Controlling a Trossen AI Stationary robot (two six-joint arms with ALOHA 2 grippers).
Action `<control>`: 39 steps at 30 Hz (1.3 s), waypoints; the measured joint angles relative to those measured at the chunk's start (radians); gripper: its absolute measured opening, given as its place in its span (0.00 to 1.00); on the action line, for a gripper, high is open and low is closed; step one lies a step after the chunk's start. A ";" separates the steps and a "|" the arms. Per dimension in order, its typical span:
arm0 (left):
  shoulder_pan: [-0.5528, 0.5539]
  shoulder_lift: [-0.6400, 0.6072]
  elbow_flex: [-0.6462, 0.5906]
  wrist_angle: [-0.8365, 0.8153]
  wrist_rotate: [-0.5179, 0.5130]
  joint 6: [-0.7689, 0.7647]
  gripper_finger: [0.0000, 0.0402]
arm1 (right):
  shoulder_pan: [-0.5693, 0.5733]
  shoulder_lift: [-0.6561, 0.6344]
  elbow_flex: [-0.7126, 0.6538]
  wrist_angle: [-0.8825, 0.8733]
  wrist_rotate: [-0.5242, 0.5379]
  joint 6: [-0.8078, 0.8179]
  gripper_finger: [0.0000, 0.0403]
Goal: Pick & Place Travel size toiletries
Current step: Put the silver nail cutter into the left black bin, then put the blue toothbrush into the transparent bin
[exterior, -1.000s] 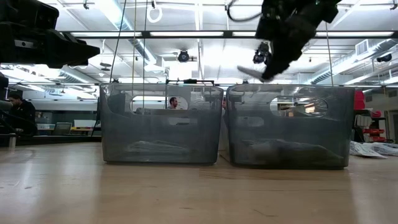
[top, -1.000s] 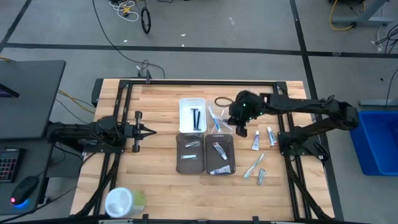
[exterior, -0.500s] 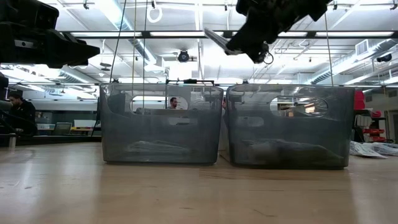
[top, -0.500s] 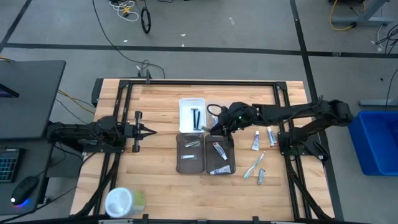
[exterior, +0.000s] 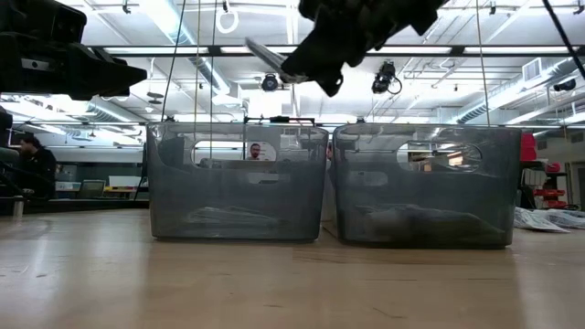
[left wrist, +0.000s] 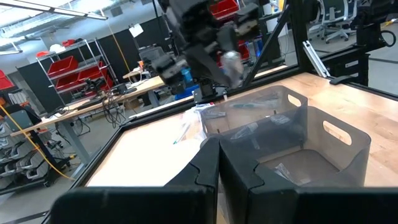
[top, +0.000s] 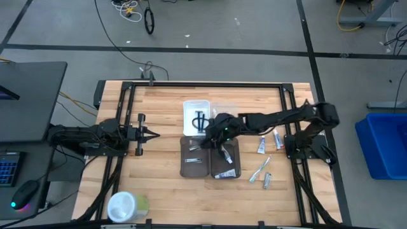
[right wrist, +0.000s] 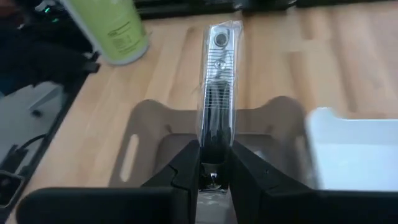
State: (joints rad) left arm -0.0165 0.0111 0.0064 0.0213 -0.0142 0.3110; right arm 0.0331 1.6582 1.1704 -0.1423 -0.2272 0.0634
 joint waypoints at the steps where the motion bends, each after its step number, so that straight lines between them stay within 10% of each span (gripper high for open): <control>1: 0.000 0.000 0.000 0.000 0.000 0.000 0.04 | 0.006 0.019 0.012 -0.003 -0.013 0.000 0.17; 14: 0.000 0.000 0.000 0.000 0.000 0.000 0.04 | 0.071 0.138 0.045 -0.010 -0.046 0.007 0.21; 30: 0.000 0.000 0.000 0.000 0.000 0.000 0.04 | 0.070 0.120 0.045 -0.027 -0.045 0.073 0.65; 39: 0.000 0.000 0.000 0.000 0.000 0.000 0.04 | 0.067 0.002 0.043 -0.082 -0.044 -0.025 0.63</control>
State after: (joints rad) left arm -0.0164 0.0109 0.0067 0.0212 -0.0143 0.3111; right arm 0.0997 1.6604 1.2136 -0.2241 -0.2711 0.0385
